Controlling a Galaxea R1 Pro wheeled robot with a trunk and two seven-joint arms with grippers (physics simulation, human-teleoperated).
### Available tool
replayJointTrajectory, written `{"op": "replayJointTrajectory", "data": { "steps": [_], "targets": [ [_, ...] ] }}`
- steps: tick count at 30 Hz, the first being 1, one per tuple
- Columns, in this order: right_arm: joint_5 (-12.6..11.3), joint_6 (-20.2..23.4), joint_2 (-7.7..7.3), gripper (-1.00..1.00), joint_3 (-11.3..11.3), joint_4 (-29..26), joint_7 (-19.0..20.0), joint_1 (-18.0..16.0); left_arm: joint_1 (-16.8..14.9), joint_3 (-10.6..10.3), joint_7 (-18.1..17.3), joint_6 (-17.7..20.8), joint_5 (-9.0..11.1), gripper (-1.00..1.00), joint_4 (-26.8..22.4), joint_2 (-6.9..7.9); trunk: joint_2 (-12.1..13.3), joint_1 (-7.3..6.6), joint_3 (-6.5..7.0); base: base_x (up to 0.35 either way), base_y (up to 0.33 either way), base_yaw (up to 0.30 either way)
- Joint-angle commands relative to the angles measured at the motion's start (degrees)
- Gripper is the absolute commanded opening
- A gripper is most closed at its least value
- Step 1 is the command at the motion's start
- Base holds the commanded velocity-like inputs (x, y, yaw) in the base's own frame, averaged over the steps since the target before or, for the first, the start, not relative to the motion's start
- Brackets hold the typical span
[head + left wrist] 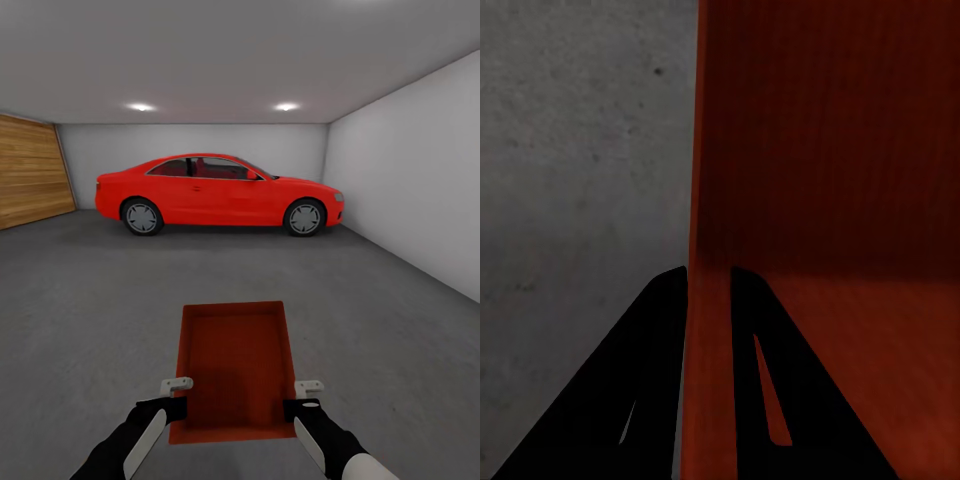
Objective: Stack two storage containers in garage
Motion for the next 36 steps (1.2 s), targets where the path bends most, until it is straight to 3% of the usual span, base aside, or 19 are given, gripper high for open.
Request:
{"op": "replayJointTrajectory", "data": {
  "steps": [1, 36],
  "targets": [
    [-0.4, 0.3, -0.09, -1.00, -0.1, 0.0, -0.3, 0.0, -0.1, 0.2, 0.5, -4.6, 0.2, -1.00, -0.8, 0.08, 0.0, 0.00, -0.07, 0.141, -0.003, 0.000],
    [-0.4, 0.3, -0.09, -1.00, -0.1, 0.0, -0.3, 0.0, -0.1, 0.2, 0.5, -4.6, 0.2, -1.00, -0.8, 0.08, 0.0, 0.00, -0.07, 0.122, 0.000, 0.000]
  ]
}}
